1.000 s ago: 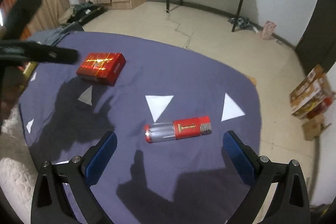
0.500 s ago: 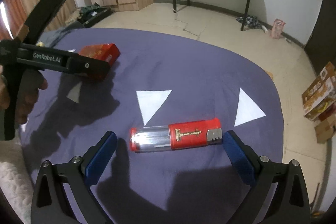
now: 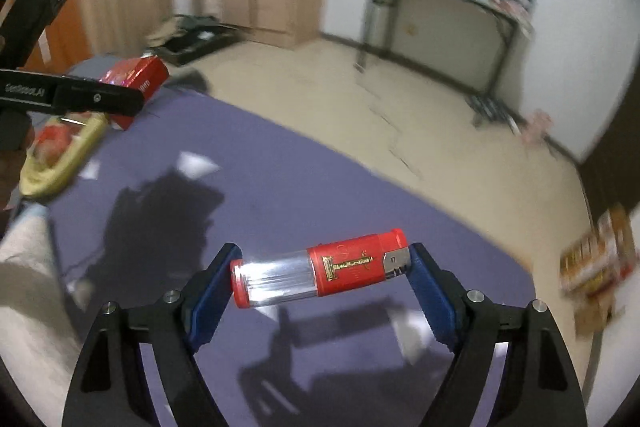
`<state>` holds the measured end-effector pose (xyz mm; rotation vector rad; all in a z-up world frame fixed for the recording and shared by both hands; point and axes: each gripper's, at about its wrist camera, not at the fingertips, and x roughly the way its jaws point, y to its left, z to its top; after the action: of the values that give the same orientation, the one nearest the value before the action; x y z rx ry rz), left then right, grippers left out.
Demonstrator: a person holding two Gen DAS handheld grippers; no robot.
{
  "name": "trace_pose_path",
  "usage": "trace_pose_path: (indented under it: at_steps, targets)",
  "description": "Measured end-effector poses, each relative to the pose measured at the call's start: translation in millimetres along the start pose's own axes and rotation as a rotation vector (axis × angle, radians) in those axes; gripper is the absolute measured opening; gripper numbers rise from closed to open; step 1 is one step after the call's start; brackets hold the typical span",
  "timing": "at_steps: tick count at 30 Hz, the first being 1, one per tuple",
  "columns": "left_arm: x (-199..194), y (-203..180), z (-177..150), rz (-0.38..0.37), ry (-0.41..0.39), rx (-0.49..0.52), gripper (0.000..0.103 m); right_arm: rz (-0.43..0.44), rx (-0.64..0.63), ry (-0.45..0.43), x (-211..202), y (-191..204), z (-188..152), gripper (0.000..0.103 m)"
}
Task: Organize rigid objects
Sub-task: 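Grasp a red box with the left gripper while the right grasps the red lighter, then drop the red Diamond box into the tray with the left gripper while the right drops the lighter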
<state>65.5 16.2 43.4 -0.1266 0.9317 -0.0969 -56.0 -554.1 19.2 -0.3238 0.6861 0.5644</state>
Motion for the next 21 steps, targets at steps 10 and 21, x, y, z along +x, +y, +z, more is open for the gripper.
trace_pose_path:
  at_steps: [10,21]
  targets:
    - [-113.8,233.6,-33.5,0.229,-0.071,-0.203,0.093,0.271,-0.12,-0.072,-7.7,178.7,120.2,0.083]
    - [-68.2,330.6,-112.2,0.195,0.076,-0.245,0.093,0.42,-0.115,0.098,99.9,291.8,174.8,0.083]
